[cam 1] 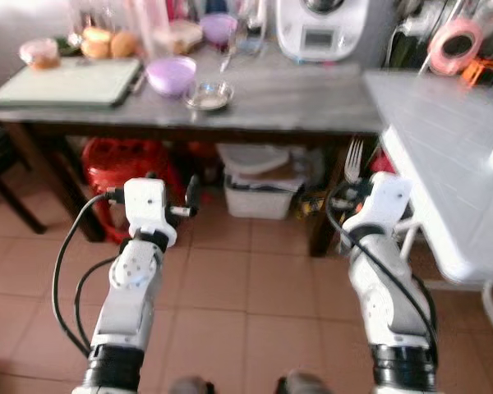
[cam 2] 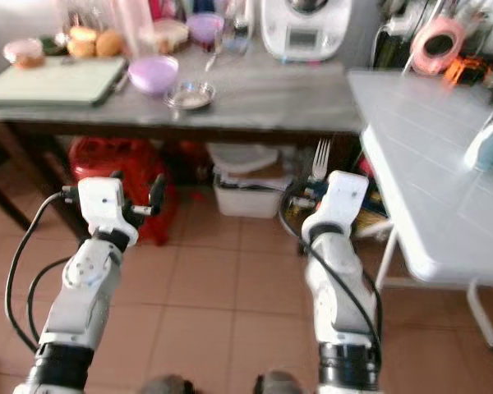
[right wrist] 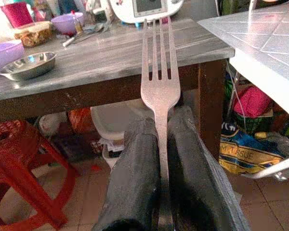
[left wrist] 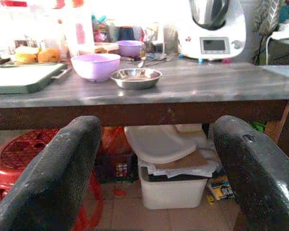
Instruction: Setting the table
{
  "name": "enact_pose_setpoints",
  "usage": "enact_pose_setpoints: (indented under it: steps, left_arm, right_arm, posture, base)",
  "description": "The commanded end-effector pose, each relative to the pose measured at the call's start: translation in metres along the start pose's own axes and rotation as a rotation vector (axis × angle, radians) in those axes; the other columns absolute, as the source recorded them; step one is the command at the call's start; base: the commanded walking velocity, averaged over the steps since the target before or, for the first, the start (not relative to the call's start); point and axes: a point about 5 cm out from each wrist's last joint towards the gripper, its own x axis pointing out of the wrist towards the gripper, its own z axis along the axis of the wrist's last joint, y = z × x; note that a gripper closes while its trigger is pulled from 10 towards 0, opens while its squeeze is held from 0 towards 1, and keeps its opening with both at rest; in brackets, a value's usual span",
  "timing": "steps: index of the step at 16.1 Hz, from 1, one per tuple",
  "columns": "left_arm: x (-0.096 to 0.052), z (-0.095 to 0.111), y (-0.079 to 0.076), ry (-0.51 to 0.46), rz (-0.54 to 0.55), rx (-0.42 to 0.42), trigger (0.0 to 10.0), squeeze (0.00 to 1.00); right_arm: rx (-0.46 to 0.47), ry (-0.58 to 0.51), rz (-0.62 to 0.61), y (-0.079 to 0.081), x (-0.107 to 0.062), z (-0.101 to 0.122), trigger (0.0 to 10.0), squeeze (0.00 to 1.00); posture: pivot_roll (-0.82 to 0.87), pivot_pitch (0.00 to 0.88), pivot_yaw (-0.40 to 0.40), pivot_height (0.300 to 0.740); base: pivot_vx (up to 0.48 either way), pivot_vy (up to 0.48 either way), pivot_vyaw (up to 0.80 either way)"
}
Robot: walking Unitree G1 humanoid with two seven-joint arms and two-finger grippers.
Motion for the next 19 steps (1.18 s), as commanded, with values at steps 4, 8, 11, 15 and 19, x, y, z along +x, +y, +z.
enact_pose_setpoints:
  steps: [4,8,11,15,19]
  left_arm:
    - [-0.002,-0.007,0.01,0.04,0.076,0.051,10.0,0.0]
    - [-0.006,-0.002,0.013,-0.003,0.104,0.066,10.0,0.0]
    - [-0.01,-0.001,0.009,-0.019,0.039,0.055,10.0,0.0]
    - [-0.008,0.001,0.005,-0.03,0.026,0.039,10.0,0.0]
    - [-0.009,0.001,0.005,-0.026,0.019,0.027,10.0,0.0]
  right_arm:
    - [-0.052,-0.035,0.037,-0.001,-0.004,0.0,10.0,0.0]
    - [-0.104,-0.058,0.026,-0.007,-0.009,-0.002,10.0,0.0]
    - [-0.147,-0.076,0.015,-0.011,-0.011,-0.001,10.0,0.0]
    - [-0.157,-0.09,0.013,-0.01,-0.009,0.0,10.0,0.0]
    - [-0.158,-0.094,0.022,-0.008,-0.01,0.0,10.0,0.0]
  posture:
    - [-0.05,0.0,0.014,0.719]
    - [-0.05,0.0,0.015,0.719]
    - [-0.05,0.0,0.021,0.719]
    - [-0.05,0.0,0.024,0.719]
    - [-0.05,0.0,0.026,0.719]
  base:
    - [0.0,0.457,0.0]
    - [0.0,0.232,0.0]
    - [0.08,0.0,0.0]
    - [0.429,0.0,0.0]
    - [0.48,0.0,0.0]
